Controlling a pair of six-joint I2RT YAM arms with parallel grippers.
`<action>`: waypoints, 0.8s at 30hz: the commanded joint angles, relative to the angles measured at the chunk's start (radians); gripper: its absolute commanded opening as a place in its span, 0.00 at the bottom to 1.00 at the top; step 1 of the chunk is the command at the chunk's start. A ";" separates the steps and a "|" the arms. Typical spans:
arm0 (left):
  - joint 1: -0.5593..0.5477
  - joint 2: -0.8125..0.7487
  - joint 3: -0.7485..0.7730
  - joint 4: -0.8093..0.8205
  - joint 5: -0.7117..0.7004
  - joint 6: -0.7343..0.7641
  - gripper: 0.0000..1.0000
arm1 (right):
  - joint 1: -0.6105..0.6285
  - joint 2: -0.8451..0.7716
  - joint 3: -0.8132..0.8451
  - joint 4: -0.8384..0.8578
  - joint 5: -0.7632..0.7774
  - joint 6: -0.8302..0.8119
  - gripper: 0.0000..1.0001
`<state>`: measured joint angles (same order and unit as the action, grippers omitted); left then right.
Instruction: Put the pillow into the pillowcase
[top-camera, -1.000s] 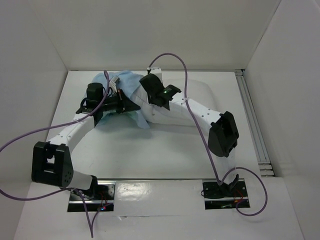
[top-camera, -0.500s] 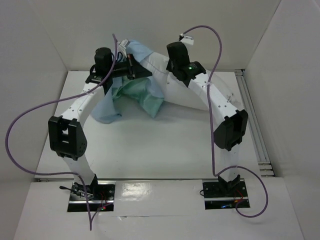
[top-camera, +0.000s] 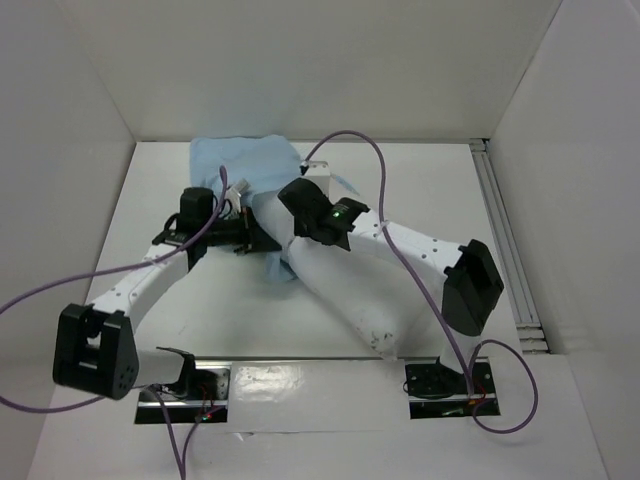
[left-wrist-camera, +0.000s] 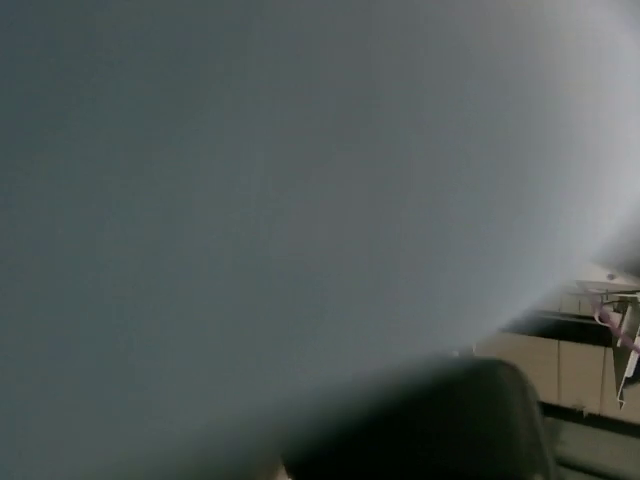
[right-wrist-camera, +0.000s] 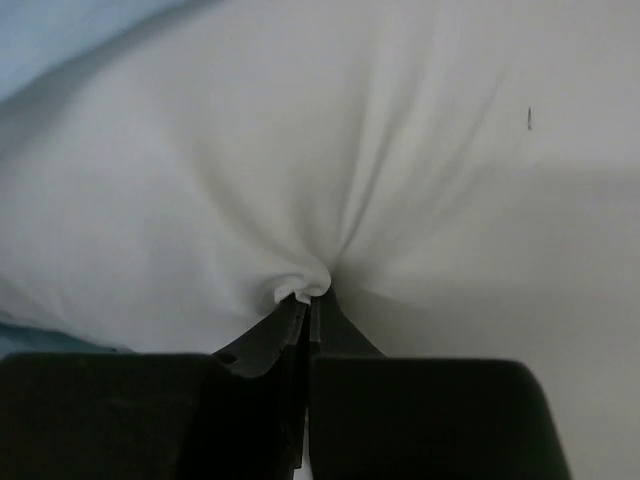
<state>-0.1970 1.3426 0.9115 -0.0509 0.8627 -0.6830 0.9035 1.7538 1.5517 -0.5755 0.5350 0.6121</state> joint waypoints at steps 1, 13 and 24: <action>-0.044 -0.182 -0.097 -0.084 0.033 0.074 0.00 | -0.027 0.041 -0.002 0.184 -0.160 0.107 0.00; -0.053 -0.385 0.044 -0.521 -0.348 0.221 0.55 | -0.121 0.153 0.068 0.259 -0.293 0.178 0.00; -0.084 -0.335 0.210 -0.625 -1.038 0.168 0.72 | -0.112 0.118 0.064 0.223 -0.274 0.146 0.00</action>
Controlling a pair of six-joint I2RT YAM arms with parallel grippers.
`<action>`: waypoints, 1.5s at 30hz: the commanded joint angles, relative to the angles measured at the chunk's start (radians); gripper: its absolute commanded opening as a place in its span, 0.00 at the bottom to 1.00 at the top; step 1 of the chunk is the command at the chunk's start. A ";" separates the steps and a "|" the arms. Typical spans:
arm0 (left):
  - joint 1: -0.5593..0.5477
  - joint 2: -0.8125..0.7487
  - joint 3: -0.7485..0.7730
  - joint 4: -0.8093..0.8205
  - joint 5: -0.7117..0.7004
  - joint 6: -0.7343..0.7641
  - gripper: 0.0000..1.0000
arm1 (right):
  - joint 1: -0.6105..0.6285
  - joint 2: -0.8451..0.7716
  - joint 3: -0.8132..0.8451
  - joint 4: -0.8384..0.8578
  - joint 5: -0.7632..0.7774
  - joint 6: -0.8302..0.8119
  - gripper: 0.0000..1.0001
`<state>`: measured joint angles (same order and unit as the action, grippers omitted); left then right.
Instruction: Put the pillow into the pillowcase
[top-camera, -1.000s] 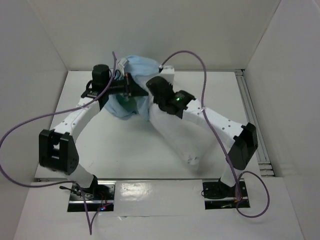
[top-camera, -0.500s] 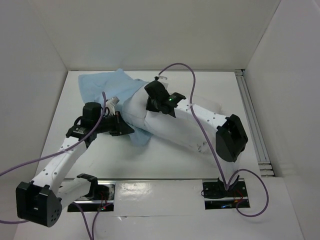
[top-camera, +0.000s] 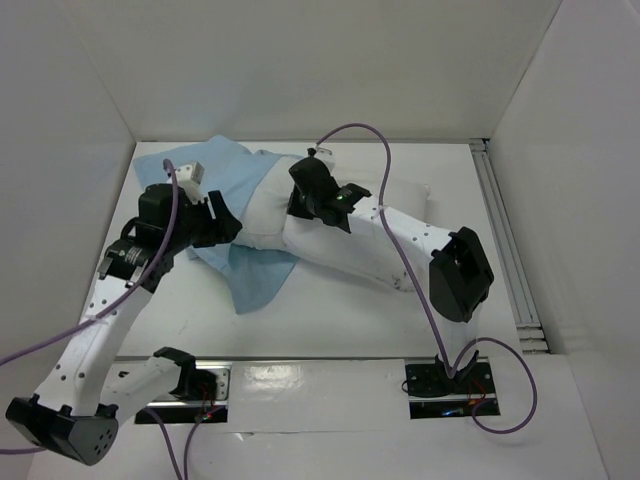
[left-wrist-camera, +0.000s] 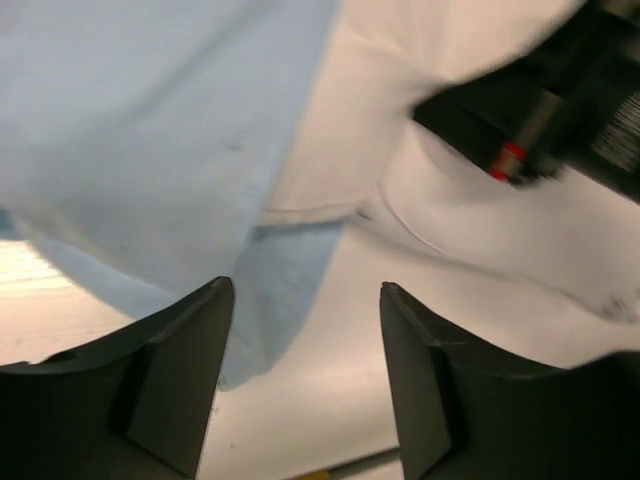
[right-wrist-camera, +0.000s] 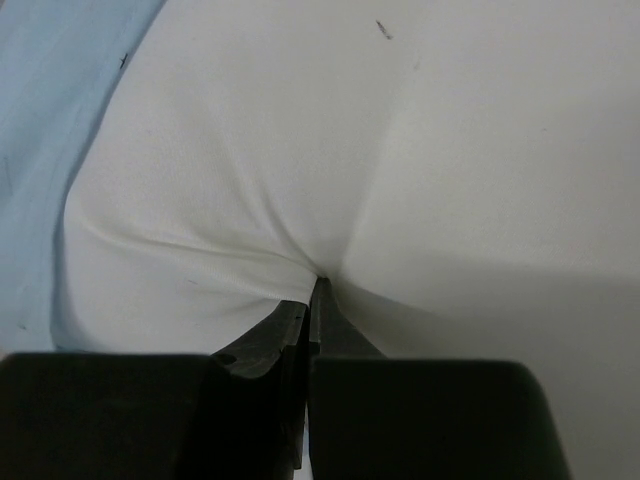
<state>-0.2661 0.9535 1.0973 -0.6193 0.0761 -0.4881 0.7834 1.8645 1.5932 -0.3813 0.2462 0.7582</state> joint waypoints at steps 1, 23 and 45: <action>-0.028 0.066 0.036 -0.057 -0.324 -0.027 0.74 | 0.008 0.007 0.031 0.019 0.015 0.000 0.00; -0.329 0.384 0.067 -0.252 -0.950 -0.245 0.71 | 0.008 0.027 0.076 0.001 -0.013 -0.019 0.00; -0.272 0.504 0.412 -0.056 -0.286 0.098 0.00 | -0.045 0.018 0.158 0.022 -0.004 -0.049 0.00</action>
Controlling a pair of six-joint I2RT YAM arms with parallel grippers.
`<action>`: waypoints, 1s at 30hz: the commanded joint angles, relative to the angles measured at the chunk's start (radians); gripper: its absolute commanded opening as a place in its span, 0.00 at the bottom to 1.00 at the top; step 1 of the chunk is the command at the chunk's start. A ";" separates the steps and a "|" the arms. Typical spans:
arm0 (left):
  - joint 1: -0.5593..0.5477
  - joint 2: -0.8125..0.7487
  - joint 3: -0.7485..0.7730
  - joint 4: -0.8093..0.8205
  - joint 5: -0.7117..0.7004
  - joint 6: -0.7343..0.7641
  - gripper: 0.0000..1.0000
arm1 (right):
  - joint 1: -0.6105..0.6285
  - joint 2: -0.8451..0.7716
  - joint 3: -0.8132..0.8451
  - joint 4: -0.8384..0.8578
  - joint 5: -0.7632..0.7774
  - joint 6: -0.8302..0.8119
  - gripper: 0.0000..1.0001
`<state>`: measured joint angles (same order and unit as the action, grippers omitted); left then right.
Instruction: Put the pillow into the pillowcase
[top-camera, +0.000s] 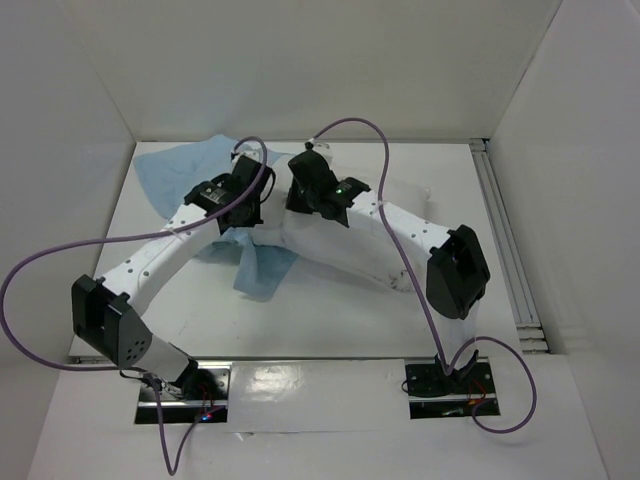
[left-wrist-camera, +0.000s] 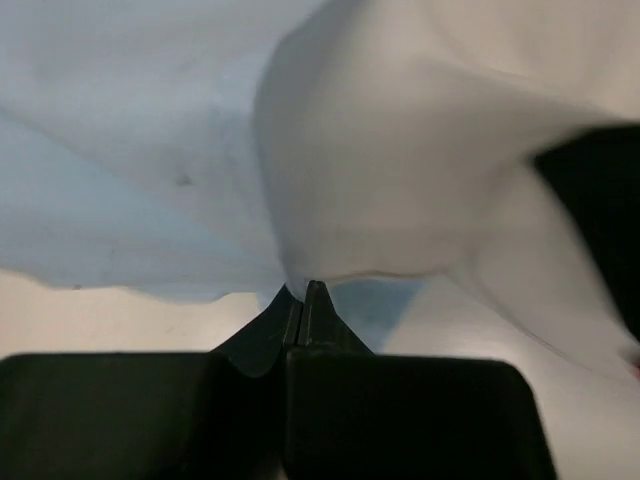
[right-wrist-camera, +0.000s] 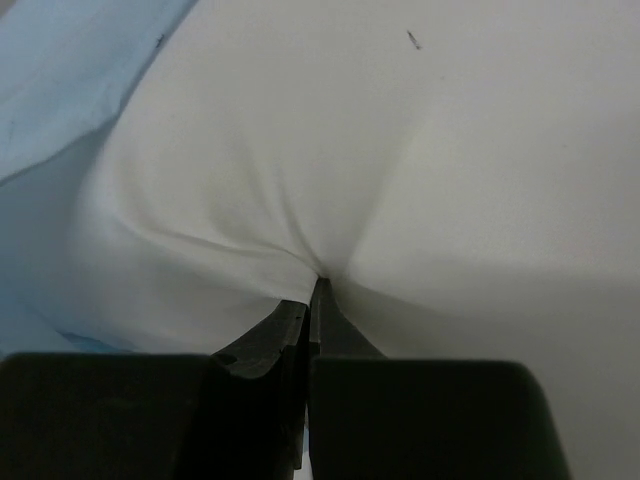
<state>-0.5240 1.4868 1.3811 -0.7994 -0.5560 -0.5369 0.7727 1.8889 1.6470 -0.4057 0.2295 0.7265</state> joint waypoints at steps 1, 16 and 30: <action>-0.014 -0.030 0.178 0.138 0.435 0.147 0.00 | -0.044 -0.007 0.134 0.038 0.025 -0.018 0.00; -0.005 -0.135 -0.072 0.249 0.921 0.012 0.00 | 0.048 -0.168 -0.275 0.274 -0.016 0.195 0.00; 0.033 -0.174 0.206 -0.012 0.774 0.112 0.63 | -0.076 -0.413 -0.136 -0.105 0.131 -0.047 0.98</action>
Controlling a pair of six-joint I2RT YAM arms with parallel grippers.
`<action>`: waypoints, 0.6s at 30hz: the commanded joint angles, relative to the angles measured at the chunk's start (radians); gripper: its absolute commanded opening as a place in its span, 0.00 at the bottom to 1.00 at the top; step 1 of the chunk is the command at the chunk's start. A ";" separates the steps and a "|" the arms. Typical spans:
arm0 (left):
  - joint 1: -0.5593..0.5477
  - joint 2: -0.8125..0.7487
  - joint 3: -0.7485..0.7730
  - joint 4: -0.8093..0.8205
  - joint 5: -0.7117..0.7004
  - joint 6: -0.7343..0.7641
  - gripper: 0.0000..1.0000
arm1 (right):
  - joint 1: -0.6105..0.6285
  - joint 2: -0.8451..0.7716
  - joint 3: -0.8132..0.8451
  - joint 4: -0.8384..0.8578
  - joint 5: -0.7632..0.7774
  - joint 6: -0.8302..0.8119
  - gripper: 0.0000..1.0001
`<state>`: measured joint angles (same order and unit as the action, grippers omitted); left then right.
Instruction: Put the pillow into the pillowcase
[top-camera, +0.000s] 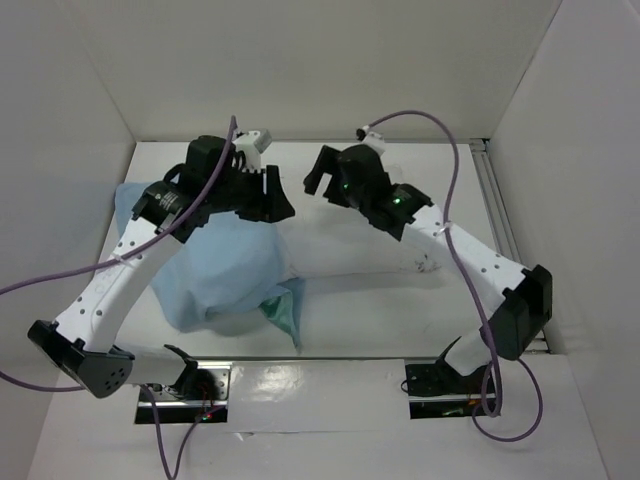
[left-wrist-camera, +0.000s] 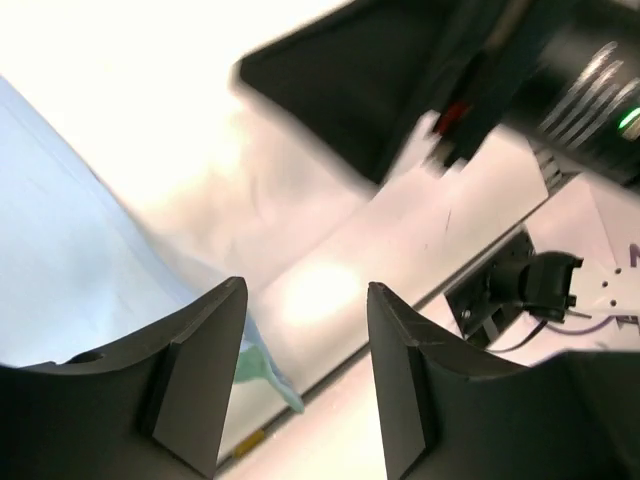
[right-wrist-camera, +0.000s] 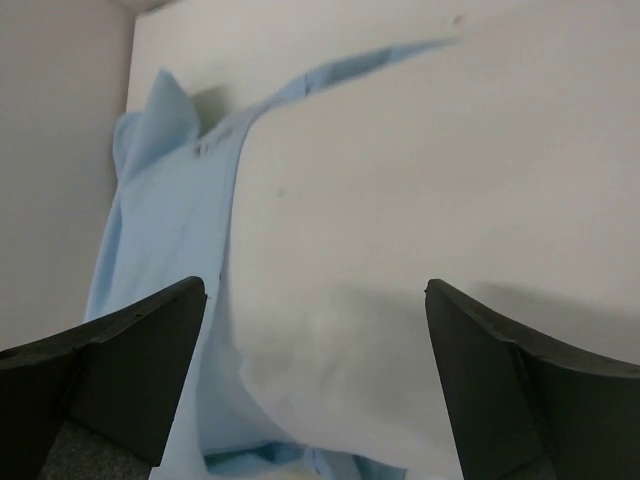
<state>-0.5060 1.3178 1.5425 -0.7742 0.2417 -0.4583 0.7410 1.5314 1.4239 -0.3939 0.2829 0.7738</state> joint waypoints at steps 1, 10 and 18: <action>0.027 0.007 0.045 -0.037 -0.039 0.033 0.62 | -0.060 -0.056 0.102 -0.159 0.078 -0.116 1.00; 0.129 0.337 0.260 -0.135 -0.336 -0.049 0.68 | -0.425 0.036 0.214 -0.316 -0.022 -0.249 1.00; 0.129 0.578 0.441 -0.226 -0.459 -0.022 0.71 | -0.650 0.107 0.097 -0.275 -0.252 -0.289 1.00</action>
<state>-0.3756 1.8595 1.9003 -0.9195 -0.1123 -0.4820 0.0990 1.6337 1.5528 -0.6525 0.1570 0.5259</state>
